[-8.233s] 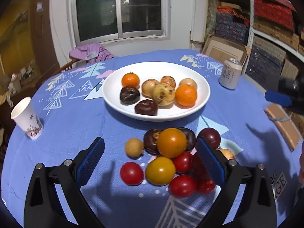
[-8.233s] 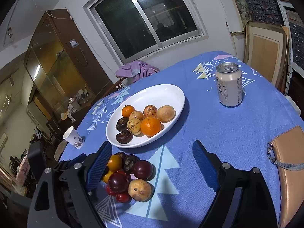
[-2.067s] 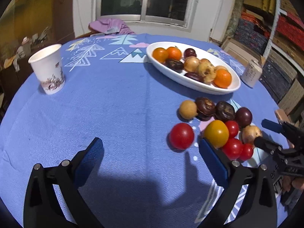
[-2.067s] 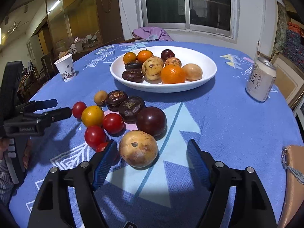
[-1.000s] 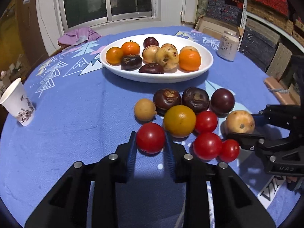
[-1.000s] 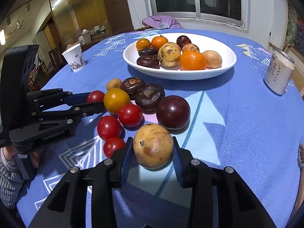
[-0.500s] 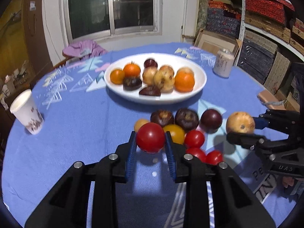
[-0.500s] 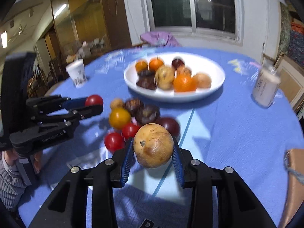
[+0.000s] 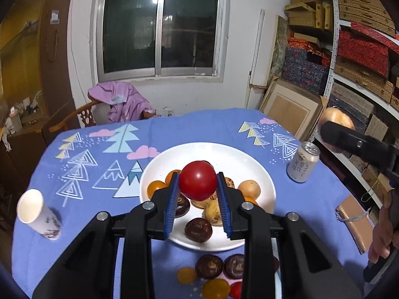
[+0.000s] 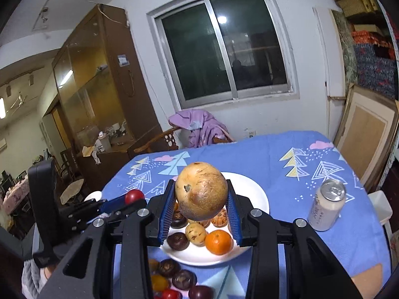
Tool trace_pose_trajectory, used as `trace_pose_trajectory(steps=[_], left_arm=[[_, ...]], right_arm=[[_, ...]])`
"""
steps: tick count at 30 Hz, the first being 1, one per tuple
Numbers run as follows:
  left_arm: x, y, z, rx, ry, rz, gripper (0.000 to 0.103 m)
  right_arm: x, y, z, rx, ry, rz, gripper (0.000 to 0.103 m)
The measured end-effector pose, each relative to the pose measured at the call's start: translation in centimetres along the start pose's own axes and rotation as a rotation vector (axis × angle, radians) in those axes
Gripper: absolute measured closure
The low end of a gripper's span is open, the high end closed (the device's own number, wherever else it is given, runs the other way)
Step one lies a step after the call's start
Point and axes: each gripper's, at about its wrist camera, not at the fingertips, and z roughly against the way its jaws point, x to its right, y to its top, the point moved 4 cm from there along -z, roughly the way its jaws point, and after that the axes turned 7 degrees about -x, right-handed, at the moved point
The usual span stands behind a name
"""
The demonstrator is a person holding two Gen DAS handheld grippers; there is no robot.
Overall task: Organize fruits
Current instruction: 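Carry the tomato and brown fruit onto the plate and open both tools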
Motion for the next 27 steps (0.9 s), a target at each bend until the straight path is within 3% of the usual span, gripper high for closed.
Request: trace_pose_trajectory(steps=[7,13,18,22,27], left_arm=[[-0.5,-0.8,-7.0,-0.093,0.005,0.010,0.074],[-1.5,-1.8,-10.5,-0.130,0.010,0.014,0.074],[-2.0,-2.4,-12.7,-0.166,0.025,0.017,0.074],[-1.9,-2.4,-12.9,-0.152,0.046,0.012,0.072],[-1.8,-2.5,-12.8,-0.131,0.083,-0.005,0.064]], right_arm=[[1.9,-0.6,-8.9,-0.142,-0.037,-0.022,0.064],[3.5,-2.1,-14.2,-0.227,-0.076,-0.038,0.064],[4.5,-3.1,-16.3,-0.263,-0.110,-0.045,0.064],[5.0,-3.8,-17.2,-0.287,-0.126,-0.056,0.064],[5.1,-4.0,-17.4,-0.288,-0.132,-0.054,0.064]])
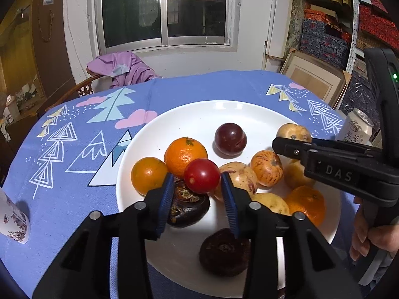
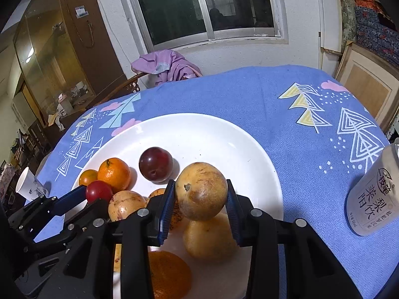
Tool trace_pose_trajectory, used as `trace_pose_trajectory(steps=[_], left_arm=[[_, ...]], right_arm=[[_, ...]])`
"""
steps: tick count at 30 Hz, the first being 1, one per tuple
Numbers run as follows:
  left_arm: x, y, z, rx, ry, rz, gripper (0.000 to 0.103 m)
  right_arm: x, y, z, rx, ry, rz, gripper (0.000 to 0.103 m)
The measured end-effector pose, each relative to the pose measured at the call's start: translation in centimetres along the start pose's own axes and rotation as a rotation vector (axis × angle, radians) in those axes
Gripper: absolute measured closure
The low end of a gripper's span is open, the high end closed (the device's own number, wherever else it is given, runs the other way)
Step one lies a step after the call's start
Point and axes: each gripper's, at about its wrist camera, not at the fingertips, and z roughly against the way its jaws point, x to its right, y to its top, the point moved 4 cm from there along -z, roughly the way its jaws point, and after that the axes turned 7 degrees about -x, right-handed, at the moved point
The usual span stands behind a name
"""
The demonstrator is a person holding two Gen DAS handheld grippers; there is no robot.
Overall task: Organize fruits
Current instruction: 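Carry the tomato and brown fruit onto the plate and open both tools, then grasp a red tomato with the left tool while the right tool grasps another red tomato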
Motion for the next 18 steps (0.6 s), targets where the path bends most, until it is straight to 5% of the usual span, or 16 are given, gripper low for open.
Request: trace_pose_trajectory(steps=[5,7,9,18], left_arm=[[0.0,0.0,0.1,0.004,0.003,0.004,0.059],[0.0,0.0,0.3,0.010,0.006,0.002,0.053],[0.2,0.0,0.5,0.022,0.001,-0.005,0.033],[0.6,-0.3,3.5,0.084,0.026,-0.020,0.012]], right_arm=[[0.3,0.1,-0.1,-0.002,0.008,-0.013,0.062],[0.4,0.1,0.1,0.003,0.004,-0.016,0.061],[0.6,0.2,0.4,0.010,0.010,-0.025,0.052],[0.3,0.7,5.1,0.091,0.095,-0.082,0.039]])
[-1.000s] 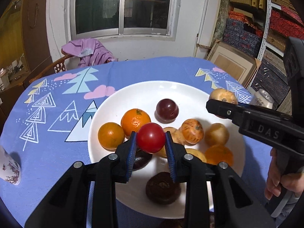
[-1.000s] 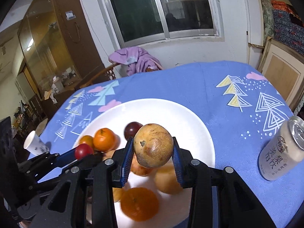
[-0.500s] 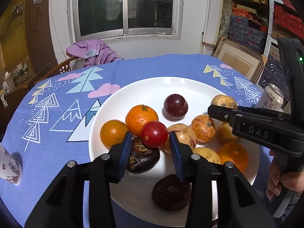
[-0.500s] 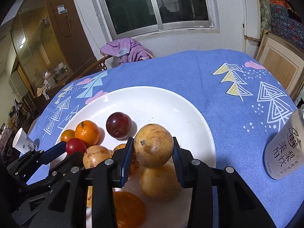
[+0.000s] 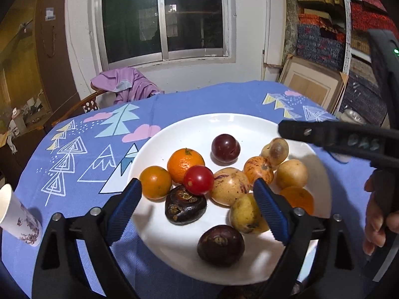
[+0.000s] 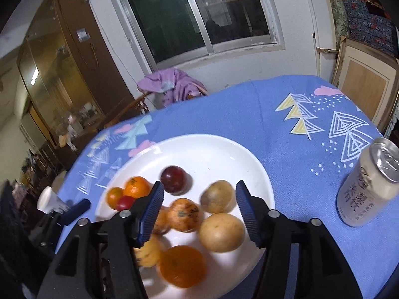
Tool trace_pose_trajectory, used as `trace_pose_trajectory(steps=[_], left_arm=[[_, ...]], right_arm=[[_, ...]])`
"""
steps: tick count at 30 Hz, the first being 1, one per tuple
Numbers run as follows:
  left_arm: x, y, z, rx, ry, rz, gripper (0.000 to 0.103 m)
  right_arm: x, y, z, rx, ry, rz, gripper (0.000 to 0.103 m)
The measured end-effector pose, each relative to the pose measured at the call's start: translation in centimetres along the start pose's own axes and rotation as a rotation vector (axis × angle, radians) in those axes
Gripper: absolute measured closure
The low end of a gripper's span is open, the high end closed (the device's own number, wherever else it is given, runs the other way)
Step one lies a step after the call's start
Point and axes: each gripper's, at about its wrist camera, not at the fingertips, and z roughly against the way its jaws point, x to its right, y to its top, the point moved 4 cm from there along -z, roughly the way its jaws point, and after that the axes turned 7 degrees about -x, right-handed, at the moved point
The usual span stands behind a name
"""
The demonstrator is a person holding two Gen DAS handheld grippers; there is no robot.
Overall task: Organize fruits
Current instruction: 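Grasp a red tomato with the left tool while the right tool grasps another red tomato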
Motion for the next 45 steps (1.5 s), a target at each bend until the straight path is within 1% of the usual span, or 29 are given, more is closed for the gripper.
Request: trace_pose_trajectory(steps=[3,6,7,8,10,12,13,14,15,18,20,22,23,24,26,29,30,32,36,38,42,43,45], left_arm=[[-1.4,-0.3,2.1,0.022,-0.016,0.066,0.007],[-2.9,-0.8,3.9,0.019,-0.012,0.114,0.007],[-3.4,-1.1,4.6,0.019,-0.011,0.132,0.007],[-4.0,-1.5,5.3,0.020,-0.015,0.153,0.007],[-4.8,-2.5,6.4,0.019,-0.023,0.179,0.006],[-5.5,-4.2,7.7,0.018,-0.023,0.198,0.006],[-5.9,-5.4,8.2,0.017,-0.017,0.205,0.005],[-6.0,-6.3,8.6,0.009,-0.012,0.209,0.005],[-6.1,-7.1,9.0,0.002,-0.013,0.213,0.005],[-5.8,-10.1,10.3,-0.017,-0.044,0.228,0.004],[-5.0,-11.6,10.7,-0.026,-0.052,0.220,0.004],[-3.5,-12.8,11.0,-0.044,-0.065,0.172,0.004],[-2.8,-13.2,11.1,-0.049,-0.067,0.149,0.004],[-1.9,-13.6,11.3,-0.051,-0.072,0.117,0.004],[-0.2,-14.2,11.4,-0.055,-0.075,0.058,0.004],[2.2,-15.0,10.8,-0.087,-0.044,-0.063,0.004],[2.7,-15.1,10.6,-0.097,-0.037,-0.084,0.004],[3.5,-15.3,10.4,-0.113,-0.049,-0.115,0.004],[3.9,-15.2,9.9,-0.137,-0.064,-0.130,0.004],[3.9,-15.0,9.6,-0.148,-0.089,-0.113,0.004],[3.1,-14.7,9.1,-0.165,-0.113,-0.069,0.004],[2.8,-14.6,9.0,-0.166,-0.111,-0.061,0.004],[1.6,-14.4,9.2,-0.154,-0.053,-0.053,0.004]], right_arm=[[-1.2,-0.1,3.8,0.057,0.059,-0.015,0.030],[-2.5,-0.1,7.6,0.105,0.078,0.000,0.027],[-2.8,-0.2,8.5,0.115,0.087,0.004,0.025],[-3.2,-0.5,9.9,0.135,0.097,0.006,0.021],[-3.6,-1.2,12.0,0.166,0.100,0.013,0.014],[-3.8,-2.6,14.3,0.196,0.091,0.029,0.012],[-3.9,-3.2,14.9,0.204,0.087,0.035,0.010],[-3.7,-4.1,15.7,0.219,0.082,0.039,0.004],[-3.4,-5.0,16.2,0.230,0.070,0.035,0.003],[-1.7,-8.2,16.7,0.236,0.059,0.019,0.003],[0.2,-10.5,16.2,0.212,0.046,-0.025,0.003],[2.0,-12.0,15.2,0.144,0.032,-0.081,0.003],[3.0,-12.7,14.6,0.107,0.045,-0.122,0.003],[3.6,-13.1,14.3,0.083,0.057,-0.158,0.003],[3.8,-13.3,14.0,0.064,0.090,-0.184,0.003],[2.4,-13.7,14.2,0.071,0.071,-0.115,0.003],[2.0,-13.8,14.3,0.077,0.063,-0.090,0.003],[1.1,-13.9,14.5,0.086,0.046,-0.047,0.003],[0.6,-13.8,14.1,0.070,0.025,-0.024,0.003],[0.6,-13.8,14.0,0.061,0.023,-0.026,0.003],[0.7,-13.9,13.9,0.062,0.024,-0.030,0.003],[0.8,-13.9,13.9,0.060,0.025,-0.031,0.003],[0.8,-13.9,13.8,0.055,0.025,-0.033,0.003]])
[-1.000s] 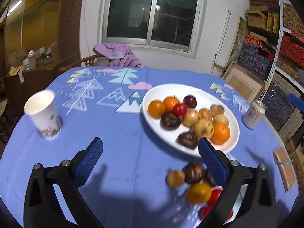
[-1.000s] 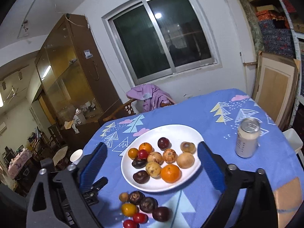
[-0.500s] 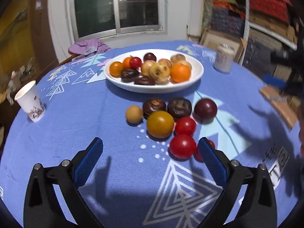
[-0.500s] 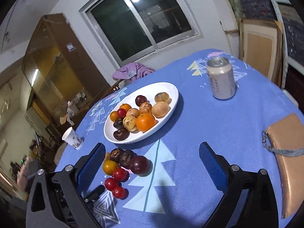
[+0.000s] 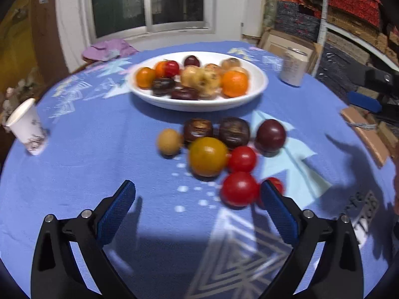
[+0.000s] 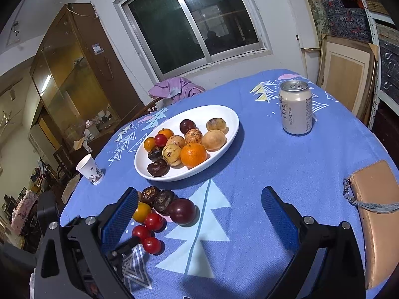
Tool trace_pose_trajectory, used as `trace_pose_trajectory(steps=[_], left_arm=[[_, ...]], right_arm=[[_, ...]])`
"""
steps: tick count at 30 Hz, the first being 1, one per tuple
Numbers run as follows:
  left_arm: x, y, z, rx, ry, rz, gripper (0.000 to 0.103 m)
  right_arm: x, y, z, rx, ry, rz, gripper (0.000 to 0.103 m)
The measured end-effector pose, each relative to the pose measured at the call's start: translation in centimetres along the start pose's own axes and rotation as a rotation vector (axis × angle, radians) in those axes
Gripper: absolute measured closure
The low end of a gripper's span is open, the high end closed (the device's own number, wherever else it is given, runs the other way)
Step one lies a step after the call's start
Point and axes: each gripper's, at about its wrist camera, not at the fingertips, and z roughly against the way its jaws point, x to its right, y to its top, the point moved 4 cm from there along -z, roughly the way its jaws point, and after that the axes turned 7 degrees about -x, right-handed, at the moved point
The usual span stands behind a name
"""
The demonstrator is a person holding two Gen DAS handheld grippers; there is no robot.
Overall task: Organize fruits
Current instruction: 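Grasp a red tomato with the left tool while the right tool grasps another red tomato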
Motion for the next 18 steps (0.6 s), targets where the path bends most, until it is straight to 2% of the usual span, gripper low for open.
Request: trace_pose_trajectory(steps=[3,5,10,13,15,18], left_arm=[[-1.5,-0.5,0.5,-0.011,0.009,0.046,0.004],[-1.6,-0.8,1.2,0.001,0.015,0.038,0.004],[1.1,-1.6,1.7,0.028,0.035,-0.077,0.004],[2.7,-1.9,0.8,-0.009,0.062,-0.155,0.004],[2.9,-1.8,0.2,-0.035,0.054,-0.160,0.004],[2.7,-1.3,-0.1,-0.040,0.000,-0.136,0.006]], right_arm=[[0.0,0.0,0.1,-0.001,0.006,-0.002,0.003],[0.0,0.0,0.2,0.001,0.009,0.000,0.003],[-0.2,0.0,0.3,0.005,0.011,0.013,0.003],[-0.6,-0.2,0.2,0.003,0.013,0.036,0.003],[-1.2,-0.3,0.2,0.010,0.009,0.073,0.003],[-2.0,-0.5,0.3,0.013,0.008,0.114,0.003]])
